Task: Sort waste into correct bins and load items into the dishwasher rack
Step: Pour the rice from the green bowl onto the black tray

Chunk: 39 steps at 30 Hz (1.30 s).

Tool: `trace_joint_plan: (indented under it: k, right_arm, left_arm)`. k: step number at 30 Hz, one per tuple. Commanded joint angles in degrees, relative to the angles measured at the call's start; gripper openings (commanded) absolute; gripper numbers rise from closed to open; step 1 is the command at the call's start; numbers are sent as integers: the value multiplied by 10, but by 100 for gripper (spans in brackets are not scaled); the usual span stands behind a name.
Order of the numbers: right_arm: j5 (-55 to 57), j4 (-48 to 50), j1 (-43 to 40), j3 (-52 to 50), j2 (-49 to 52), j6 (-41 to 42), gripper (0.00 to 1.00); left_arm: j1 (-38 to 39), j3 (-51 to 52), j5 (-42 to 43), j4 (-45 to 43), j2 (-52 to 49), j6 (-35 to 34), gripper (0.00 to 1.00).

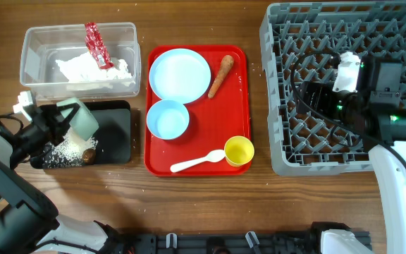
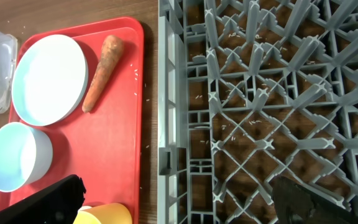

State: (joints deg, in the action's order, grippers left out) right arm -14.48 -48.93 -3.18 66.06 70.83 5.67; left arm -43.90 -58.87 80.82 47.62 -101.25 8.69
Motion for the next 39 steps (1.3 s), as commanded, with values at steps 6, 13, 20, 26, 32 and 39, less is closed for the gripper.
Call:
trace_joint_plan:
  k: [6, 13, 20, 26, 32, 39]
  right_arm:
    - [9, -13, 2, 10, 3, -12, 100]
    - [9, -13, 2, 10, 3, -12, 100]
    - [9, -13, 2, 10, 3, -12, 100]
    - [9, -13, 2, 10, 3, -11, 100]
    - [9, -13, 2, 10, 3, -12, 100]
    - [9, -12, 2, 10, 3, -12, 100]
  left_arm:
    - [-4, 2, 31, 1, 1, -5, 4]
    - [-4, 2, 31, -1, 1, -3, 6]
    - [-4, 2, 31, -3, 1, -3, 4]
    - [-4, 2, 31, -3, 1, -3, 6]
    - [-4, 2, 31, -8, 1, -3, 17]
    - [72, -123, -211, 93, 127, -46, 53]
